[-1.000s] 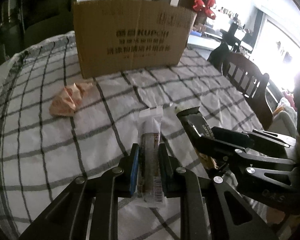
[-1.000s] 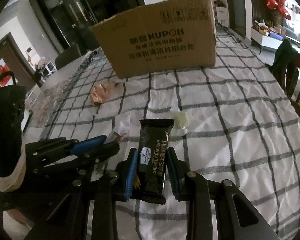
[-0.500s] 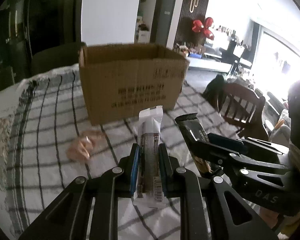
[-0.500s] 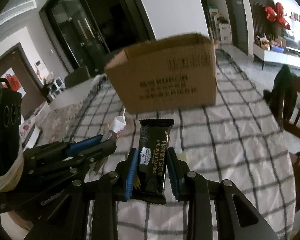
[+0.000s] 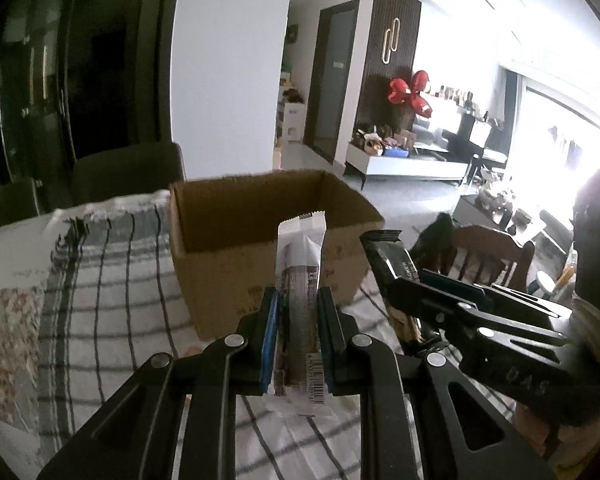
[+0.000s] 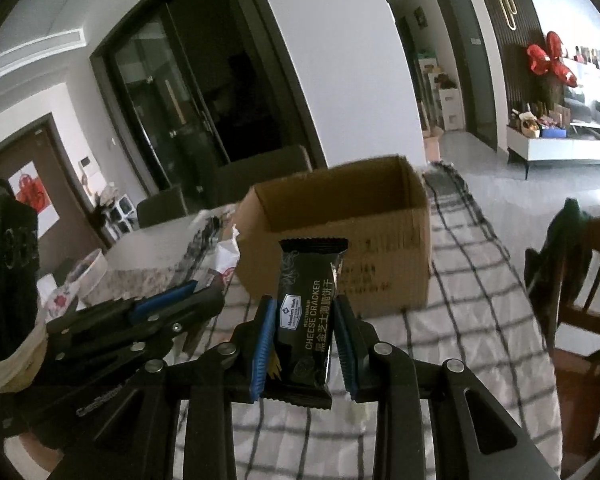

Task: Organize snacks
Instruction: 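Lift the cracker packet and stick pack and carry them over the box, then open both tools to drop the packet and stick pack into the box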

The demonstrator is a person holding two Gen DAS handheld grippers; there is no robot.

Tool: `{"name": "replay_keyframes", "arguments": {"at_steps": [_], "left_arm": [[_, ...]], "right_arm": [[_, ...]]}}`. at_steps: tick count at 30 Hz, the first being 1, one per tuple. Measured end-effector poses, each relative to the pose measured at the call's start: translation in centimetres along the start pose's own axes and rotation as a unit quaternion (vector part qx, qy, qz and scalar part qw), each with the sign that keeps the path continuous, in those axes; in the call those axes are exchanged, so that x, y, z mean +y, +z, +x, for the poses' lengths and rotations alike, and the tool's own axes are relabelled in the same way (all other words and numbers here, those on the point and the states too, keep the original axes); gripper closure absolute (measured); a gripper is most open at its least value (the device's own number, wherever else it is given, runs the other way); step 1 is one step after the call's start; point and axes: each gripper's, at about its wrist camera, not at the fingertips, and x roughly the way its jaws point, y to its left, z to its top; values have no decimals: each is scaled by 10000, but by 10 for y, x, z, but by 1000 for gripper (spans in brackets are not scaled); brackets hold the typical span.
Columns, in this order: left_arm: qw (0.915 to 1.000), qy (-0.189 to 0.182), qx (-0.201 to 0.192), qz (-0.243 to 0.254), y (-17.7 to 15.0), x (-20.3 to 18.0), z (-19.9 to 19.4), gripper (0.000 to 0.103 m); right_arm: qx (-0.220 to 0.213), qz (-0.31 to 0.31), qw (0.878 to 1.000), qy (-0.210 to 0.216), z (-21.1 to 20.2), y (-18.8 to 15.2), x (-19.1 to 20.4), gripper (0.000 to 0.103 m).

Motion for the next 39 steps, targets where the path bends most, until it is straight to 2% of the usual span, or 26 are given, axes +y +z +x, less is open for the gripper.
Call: {"name": "replay_keyframes", "arguments": {"at_steps": [15, 27, 32, 33, 34, 35, 36, 39], "left_arm": [[9997, 193, -94, -65, 61, 22, 36, 83], [9991, 319, 272, -42, 95, 43, 87, 83], [9983, 378, 443, -45, 96, 49, 102, 73], [9982, 396, 447, -59, 96, 51, 103, 67], [9980, 438, 436, -94, 95, 52, 103, 59], [9979, 475, 412, -121, 94, 52, 100, 56], [9980, 496, 379, -132, 92, 54, 98, 53], [9976, 634, 289, -46, 87, 53, 88, 44]], "right_arm": [[-245, -191, 9995, -78, 34, 68, -9, 72], [-19, -217, 9995, -227, 80, 103, -21, 72], [42, -188, 9992, -346, 92, 108, -23, 72], [29, -193, 9990, -398, 93, 108, -23, 71], [40, -205, 9987, -461, 94, 108, -24, 69], [69, -213, 9981, -569, 95, 108, -24, 58], [59, -212, 9977, -647, 95, 108, -24, 54], [7, -299, 9961, -828, 91, 104, -22, 52]]}}
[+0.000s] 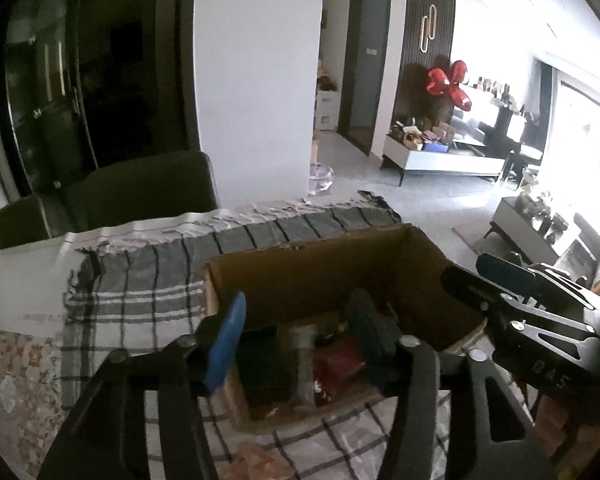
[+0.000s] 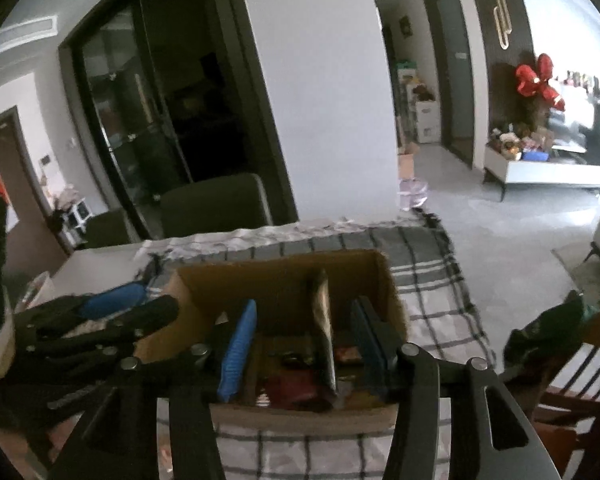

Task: Organize snacks
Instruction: 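Open both tools to drop the packet and stick pack into the box, then move both tools back toward the tan bag and green candy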

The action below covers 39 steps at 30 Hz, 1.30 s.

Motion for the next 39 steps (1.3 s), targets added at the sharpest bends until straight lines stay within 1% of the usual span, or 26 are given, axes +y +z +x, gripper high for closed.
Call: {"name": "replay_keyframes", "arguments": {"at_steps": [1, 3, 6, 10, 14, 20, 24, 28, 32, 36, 39], "left_arm": [[10000, 26, -37, 40, -1, 0, -3, 41], [9997, 107, -138, 167, -9, -1, -13, 41], [9990, 188, -247, 310, -21, -3, -28, 37], [9980, 304, -354, 438, -38, -5, -48, 37], [9977, 284, -434, 431, -53, -9, -66, 35], [9974, 290, -549, 353, -79, -15, -88, 34], [9983, 262, -454, 237, -100, -20, -94, 34], [9995, 167, -252, 1, -123, -21, -95, 34], [9996, 258, -118, -63, -142, -23, -93, 34], [9993, 366, 51, -70, -160, -25, -86, 34], [9991, 351, 241, -77, -174, -28, -78, 34]], "right_arm": [[23, -1, 10000, 14, -2, -2, 1, 52], [34, -2, 10000, 76, -8, -6, 2, 52], [-3, -37, 9999, 107, -17, -15, 6, 52], [-71, -120, 9999, 87, -34, -29, 11, 52], [-134, -143, 9997, 110, -51, -44, 16, 52], [-115, -111, 9997, 187, -69, -66, 18, 52], [-49, -170, 9996, 217, -77, -83, 18, 52], [139, -249, 9992, 276, -78, -102, 20, 52], [310, -360, 9982, 365, -79, -124, 22, 52], [486, -398, 9974, 363, -75, -144, 22, 53], [676, -434, 9960, 396, -68, -159, 20, 53]]}}
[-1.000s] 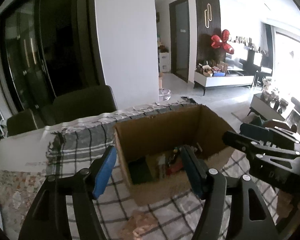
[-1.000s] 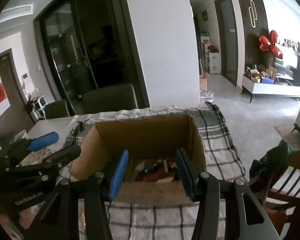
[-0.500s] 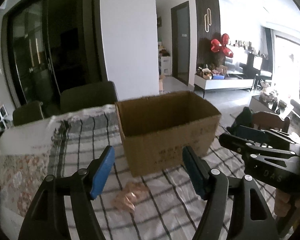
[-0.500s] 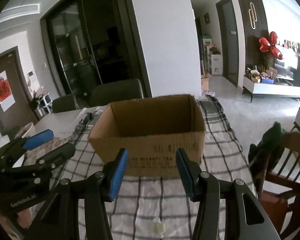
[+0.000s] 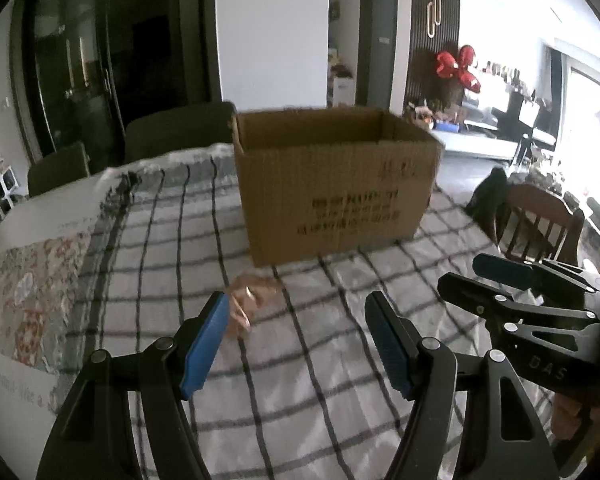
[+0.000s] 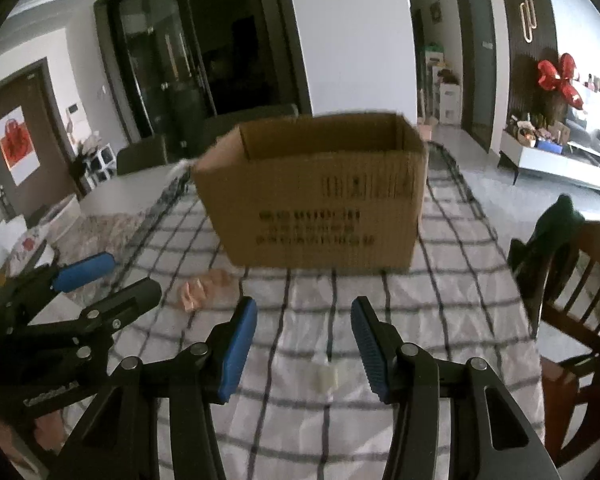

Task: Organize snacks
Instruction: 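Move both tools back toward the tan bag and green candy, then grasp the pale green candy with the right tool while the left tool grasps the tan snack bag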

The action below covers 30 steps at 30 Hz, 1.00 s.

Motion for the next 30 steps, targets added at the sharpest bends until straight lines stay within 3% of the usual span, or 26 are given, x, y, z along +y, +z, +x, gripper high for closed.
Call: {"name": "replay_keyframes", "arguments": {"at_steps": [11, 30], "left_arm": [[9980, 61, 630, -6, -28, -5, 41, 34], [9954, 7, 956, -110, -35, -7, 66, 34]], "right_arm": [[735, 142, 9971, 130, 41, -33, -10, 71], [1202, 101, 9927, -58, 82, -48, -17, 80]]}}
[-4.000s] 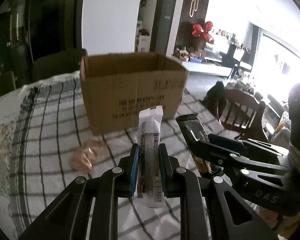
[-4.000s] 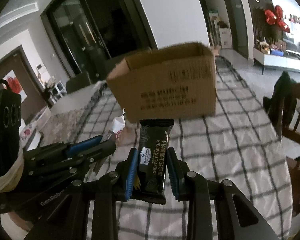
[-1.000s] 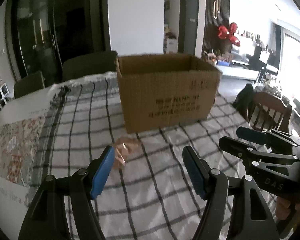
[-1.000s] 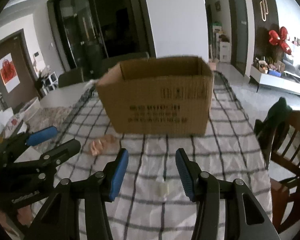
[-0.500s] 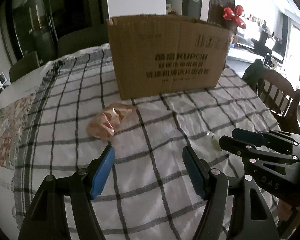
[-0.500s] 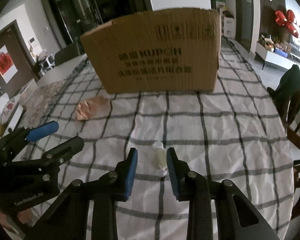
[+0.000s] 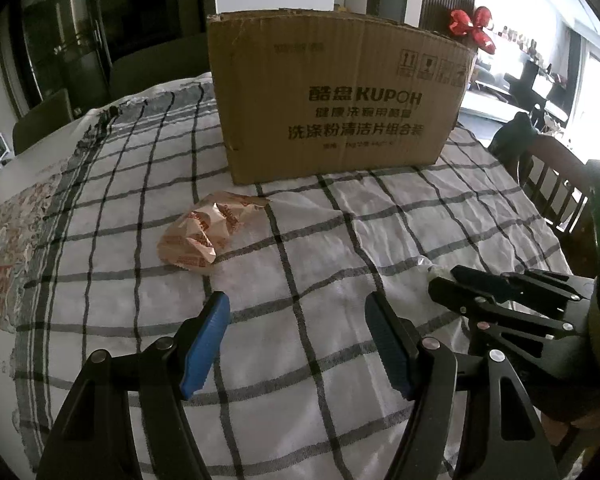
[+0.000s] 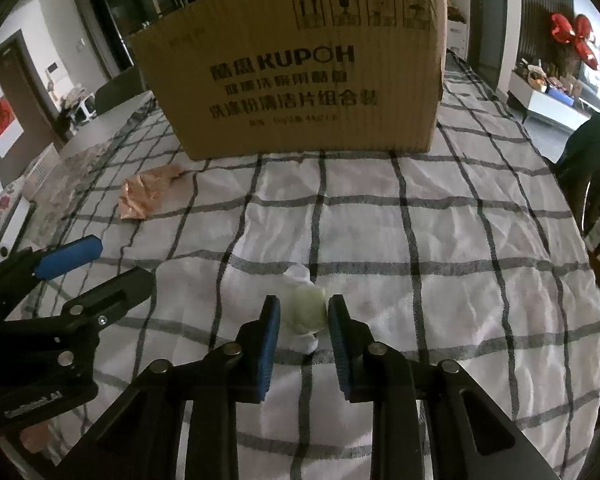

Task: Organize snacks
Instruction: 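Grasp the pale green candy with the right tool while the left tool grasps the tan snack bag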

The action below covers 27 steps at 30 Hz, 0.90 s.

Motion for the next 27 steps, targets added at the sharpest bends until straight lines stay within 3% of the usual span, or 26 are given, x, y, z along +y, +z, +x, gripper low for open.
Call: {"name": "replay_keyframes", "arguments": {"at_steps": [7, 15, 23, 27], "left_arm": [[10000, -14, -48, -5, 1, 4, -3, 34], [9995, -89, -300, -34, 5, 28, -17, 34], [9967, 92, -612, 522, 20, 47, -16, 22], [9966, 116, -496, 646, 30, 58, -2, 21]], "right_arm": [[-220, 9, 9997, -48, -11, 0, 4, 84], [-440, 75, 9988, 219, -24, 15, 22, 84], [-459, 242, 9980, 370, -14, 30, 43, 84], [-411, 304, 9979, 399, -4, 38, 51, 84]]}}
